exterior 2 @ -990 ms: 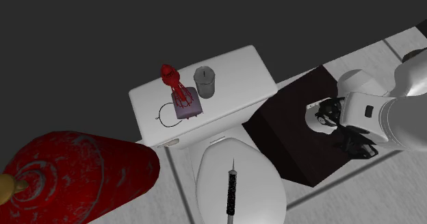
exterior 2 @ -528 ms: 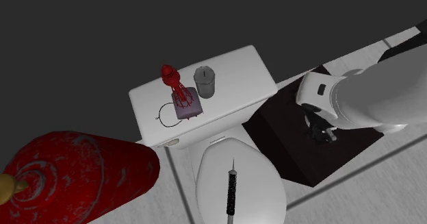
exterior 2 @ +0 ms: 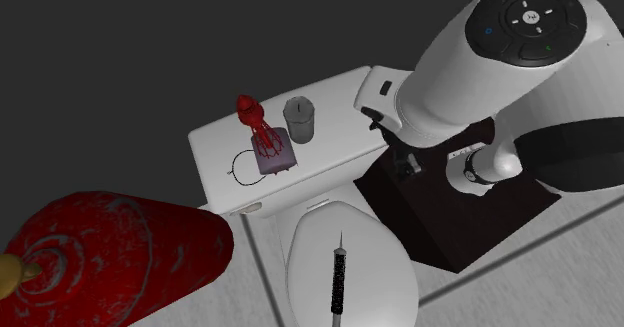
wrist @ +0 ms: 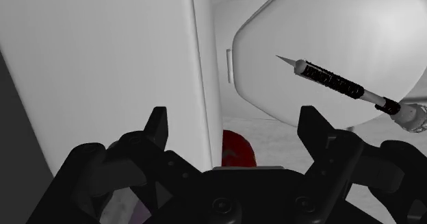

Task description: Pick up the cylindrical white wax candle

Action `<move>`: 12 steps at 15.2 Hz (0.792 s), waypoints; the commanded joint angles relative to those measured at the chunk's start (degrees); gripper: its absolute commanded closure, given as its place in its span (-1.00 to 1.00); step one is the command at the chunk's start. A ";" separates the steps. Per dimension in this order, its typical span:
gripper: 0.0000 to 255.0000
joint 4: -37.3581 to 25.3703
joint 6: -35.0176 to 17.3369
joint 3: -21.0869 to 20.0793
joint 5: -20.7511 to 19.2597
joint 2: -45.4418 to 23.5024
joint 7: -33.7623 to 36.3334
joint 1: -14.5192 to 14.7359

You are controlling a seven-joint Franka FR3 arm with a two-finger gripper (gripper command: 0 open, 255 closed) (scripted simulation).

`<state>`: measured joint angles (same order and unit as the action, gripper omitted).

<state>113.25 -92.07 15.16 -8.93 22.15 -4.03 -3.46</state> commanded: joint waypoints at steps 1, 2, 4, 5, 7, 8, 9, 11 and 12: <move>-1.00 -3.61 -0.21 1.83 0.71 -3.45 -1.68 -0.42; -1.00 -5.51 -0.35 2.82 1.21 -5.36 -2.62 -0.66; -1.00 -9.54 -0.47 4.78 2.47 -9.32 -4.59 -1.20; -1.00 -11.68 -0.43 5.74 3.24 -11.39 -5.62 -1.52; -1.00 -16.24 -0.14 7.61 5.08 -15.70 -7.75 -2.33; -1.00 -18.68 0.12 8.51 6.15 -17.96 -8.84 -2.84; -1.00 -21.24 0.48 9.38 7.33 -20.29 -9.95 -3.42; -1.00 -26.77 1.52 10.98 9.97 -25.19 -12.17 -4.91; -1.00 -29.78 2.22 11.70 11.43 -27.78 -13.27 -5.83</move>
<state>87.12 -90.81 26.23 0.90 -2.66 -16.47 -8.64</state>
